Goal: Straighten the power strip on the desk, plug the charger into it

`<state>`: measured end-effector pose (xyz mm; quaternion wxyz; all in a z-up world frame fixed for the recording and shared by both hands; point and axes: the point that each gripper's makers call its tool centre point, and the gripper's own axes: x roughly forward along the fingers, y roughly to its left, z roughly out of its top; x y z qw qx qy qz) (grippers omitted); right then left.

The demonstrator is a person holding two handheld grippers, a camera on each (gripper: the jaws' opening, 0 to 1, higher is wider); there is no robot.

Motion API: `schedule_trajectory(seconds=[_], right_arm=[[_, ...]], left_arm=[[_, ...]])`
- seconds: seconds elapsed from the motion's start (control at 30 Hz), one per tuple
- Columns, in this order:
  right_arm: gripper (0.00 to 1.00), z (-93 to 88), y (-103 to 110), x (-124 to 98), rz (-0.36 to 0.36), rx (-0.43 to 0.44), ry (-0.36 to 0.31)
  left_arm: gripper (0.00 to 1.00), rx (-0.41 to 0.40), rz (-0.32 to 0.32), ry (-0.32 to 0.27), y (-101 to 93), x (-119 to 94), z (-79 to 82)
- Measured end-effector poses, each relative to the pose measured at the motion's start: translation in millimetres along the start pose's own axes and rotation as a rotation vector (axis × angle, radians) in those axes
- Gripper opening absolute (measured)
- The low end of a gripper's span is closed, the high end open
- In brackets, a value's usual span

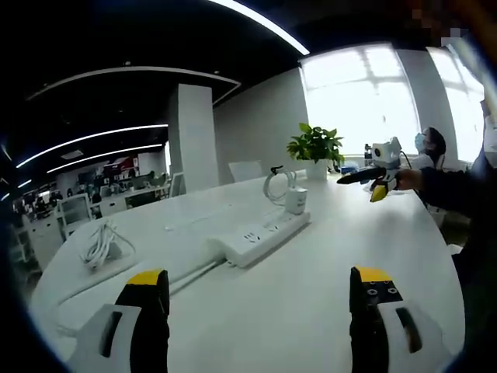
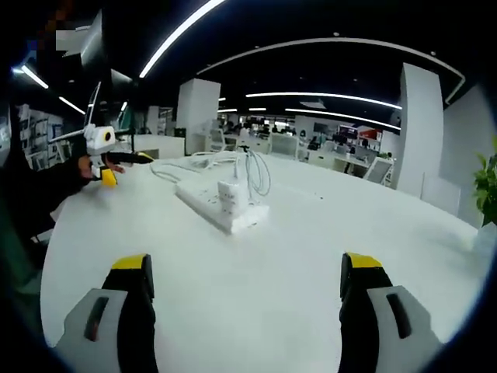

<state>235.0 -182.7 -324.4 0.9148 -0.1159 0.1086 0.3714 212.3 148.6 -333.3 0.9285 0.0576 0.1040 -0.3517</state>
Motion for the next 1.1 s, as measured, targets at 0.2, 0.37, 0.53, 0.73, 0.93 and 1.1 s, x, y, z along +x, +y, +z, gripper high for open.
schedule_trajectory(seconds=[0.2,0.37,0.53,0.73,0.93,1.1], right_arm=[[1.0,1.1,1,-4,-0.034,0.016,0.005],[1.0,5.4,5,-11,-0.076,0.03,-0.008],[1.0,7.4,12,-16,-0.085,0.037,-0.012],[1.0,11.2,15,-20,-0.1,0.045,-0.007],[1.0,15.7,17,-23,-0.104,0.043,-0.013],[1.0,16.3,15,-24,-0.114,0.051,-0.014]], left_arm=[[0.99,0.003,0.003,0.0,-1.8,-2,-1.1],[0.99,0.002,0.007,-0.001,-6.9,-3,-2.1],[0.99,0.002,0.016,-0.01,-10.2,-7,1.8],[0.99,-0.017,0.025,-0.037,-15.7,-12,8.3],[0.99,-0.014,0.02,-0.044,-19.5,-14,11.1],[0.99,-0.012,0.022,-0.049,-18.7,-14,12.1]])
